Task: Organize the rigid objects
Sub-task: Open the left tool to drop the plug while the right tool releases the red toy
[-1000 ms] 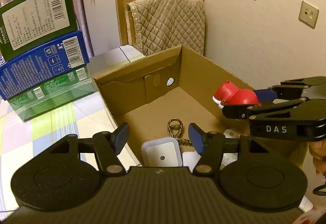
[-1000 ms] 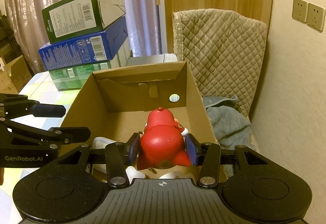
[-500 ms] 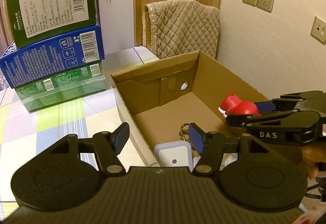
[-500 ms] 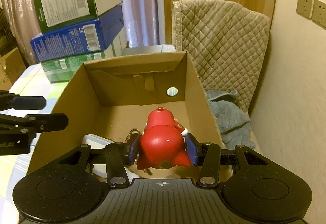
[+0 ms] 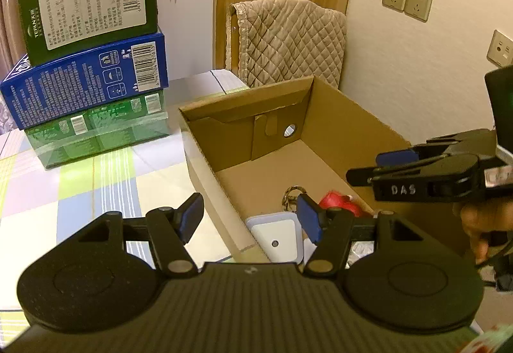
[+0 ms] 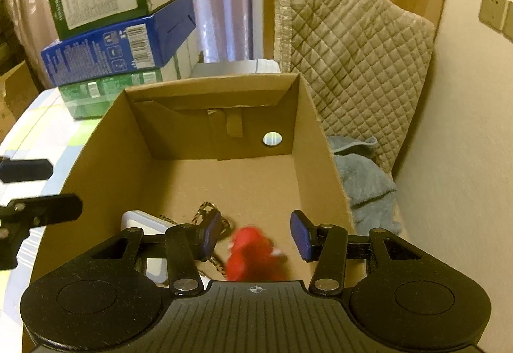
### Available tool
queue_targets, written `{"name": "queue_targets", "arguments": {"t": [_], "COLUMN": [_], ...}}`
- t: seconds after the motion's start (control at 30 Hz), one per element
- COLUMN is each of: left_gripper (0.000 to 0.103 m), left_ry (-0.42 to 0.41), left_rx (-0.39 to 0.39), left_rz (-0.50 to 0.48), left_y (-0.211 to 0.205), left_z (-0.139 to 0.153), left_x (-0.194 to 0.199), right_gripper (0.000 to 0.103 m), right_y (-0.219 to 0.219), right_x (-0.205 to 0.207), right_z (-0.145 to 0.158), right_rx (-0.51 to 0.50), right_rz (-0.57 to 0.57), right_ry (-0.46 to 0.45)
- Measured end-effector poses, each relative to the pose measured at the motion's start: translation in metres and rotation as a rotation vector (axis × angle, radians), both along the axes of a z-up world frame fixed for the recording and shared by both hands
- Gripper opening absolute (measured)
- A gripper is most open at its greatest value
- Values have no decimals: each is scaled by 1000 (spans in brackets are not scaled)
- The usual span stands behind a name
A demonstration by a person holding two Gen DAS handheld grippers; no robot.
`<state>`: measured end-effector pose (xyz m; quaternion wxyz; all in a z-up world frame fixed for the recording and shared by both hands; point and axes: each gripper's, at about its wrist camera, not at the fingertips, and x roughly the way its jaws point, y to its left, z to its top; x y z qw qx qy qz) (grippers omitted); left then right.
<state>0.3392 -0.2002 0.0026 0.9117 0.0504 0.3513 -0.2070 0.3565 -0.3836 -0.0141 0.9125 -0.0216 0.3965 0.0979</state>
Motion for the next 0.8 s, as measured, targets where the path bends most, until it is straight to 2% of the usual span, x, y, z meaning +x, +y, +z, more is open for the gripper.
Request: {"name": "queue_targets", "arguments": {"t": [0.23, 0.3, 0.37, 0.53, 0.8], "left_gripper": [62, 70, 71, 80, 94], "left_ry": [17, 14, 11, 7, -14], "left_rx": [-18, -16, -16, -26, -45], "left_rz": [36, 47, 59, 79, 129], "left_y": [11, 12, 14, 17, 28], "left_z": [0, 2, 5, 16, 40], "left_x": [-13, -20, -27, -50, -95], "right_gripper": [46, 47, 49, 67, 79], "right_y": [-13, -13, -14, -10, -6], "right_x": [-18, -27, -38, -67, -117], "right_z": [17, 24, 32, 48, 76], "right_rx": [37, 45, 54, 63, 48], "right_rz": [-44, -41, -40, -31, -12], "right_ry": [-31, -42, -55, -63, -75]}}
